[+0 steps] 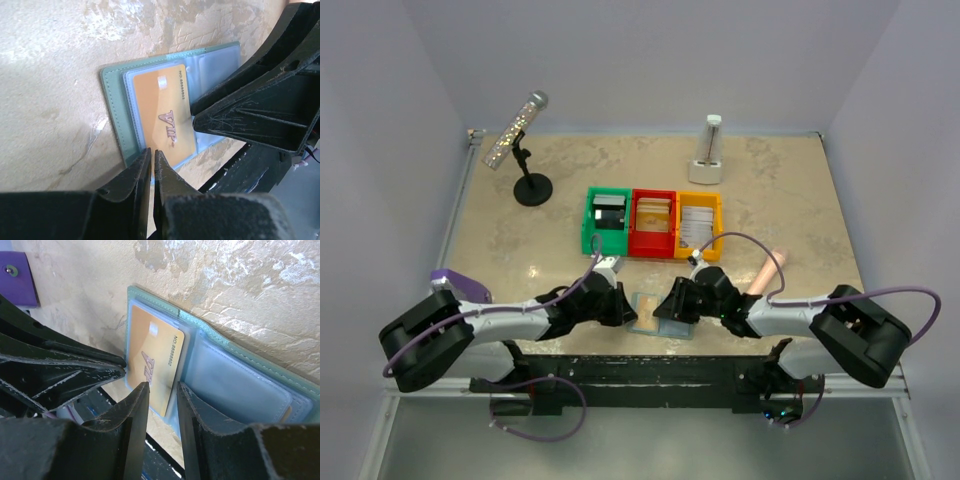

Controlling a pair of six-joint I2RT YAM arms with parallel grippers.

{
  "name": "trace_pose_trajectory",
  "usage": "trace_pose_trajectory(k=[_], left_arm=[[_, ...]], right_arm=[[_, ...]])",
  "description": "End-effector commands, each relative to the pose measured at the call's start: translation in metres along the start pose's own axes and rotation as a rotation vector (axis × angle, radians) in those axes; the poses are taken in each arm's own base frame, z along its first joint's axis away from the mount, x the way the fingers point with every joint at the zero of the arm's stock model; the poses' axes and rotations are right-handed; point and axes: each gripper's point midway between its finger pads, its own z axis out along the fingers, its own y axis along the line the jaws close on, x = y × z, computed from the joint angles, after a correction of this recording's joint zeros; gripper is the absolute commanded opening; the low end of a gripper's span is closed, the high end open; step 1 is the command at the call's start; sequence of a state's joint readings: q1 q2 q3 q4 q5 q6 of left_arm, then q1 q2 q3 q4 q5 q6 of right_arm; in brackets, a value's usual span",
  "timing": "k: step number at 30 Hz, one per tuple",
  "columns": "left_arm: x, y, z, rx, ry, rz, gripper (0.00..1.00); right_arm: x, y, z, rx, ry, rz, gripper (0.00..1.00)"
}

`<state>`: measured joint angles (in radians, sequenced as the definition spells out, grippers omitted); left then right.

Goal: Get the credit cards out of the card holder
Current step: Remove the credit card from the card holder.

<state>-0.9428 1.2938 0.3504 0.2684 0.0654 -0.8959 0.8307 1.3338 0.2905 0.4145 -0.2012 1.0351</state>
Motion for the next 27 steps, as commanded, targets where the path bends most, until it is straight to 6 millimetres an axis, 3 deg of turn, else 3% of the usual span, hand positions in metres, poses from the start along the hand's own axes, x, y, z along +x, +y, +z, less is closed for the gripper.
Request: trace_pose_trajectory(k=[1, 16, 27], left_arm=[[-0.008, 0.006, -0.007, -0.025, -0.049, 0.026, 0.13], [0.005, 0.019, 0.006, -0.083, 0.02, 0.02, 0.11], [0.017, 0.027, 0.014, -0.1, 0.067, 0.009, 0.07]], right_arm=[[-0.002, -0.006, -0.001, 0.029, -0.004, -0.016, 0.34], [-0.002, -0.003, -0.001, 0.022, -0.001, -0.021, 0.35], [-0.005, 0.009, -0.003, -0.03, -0.012, -0.029, 0.35]])
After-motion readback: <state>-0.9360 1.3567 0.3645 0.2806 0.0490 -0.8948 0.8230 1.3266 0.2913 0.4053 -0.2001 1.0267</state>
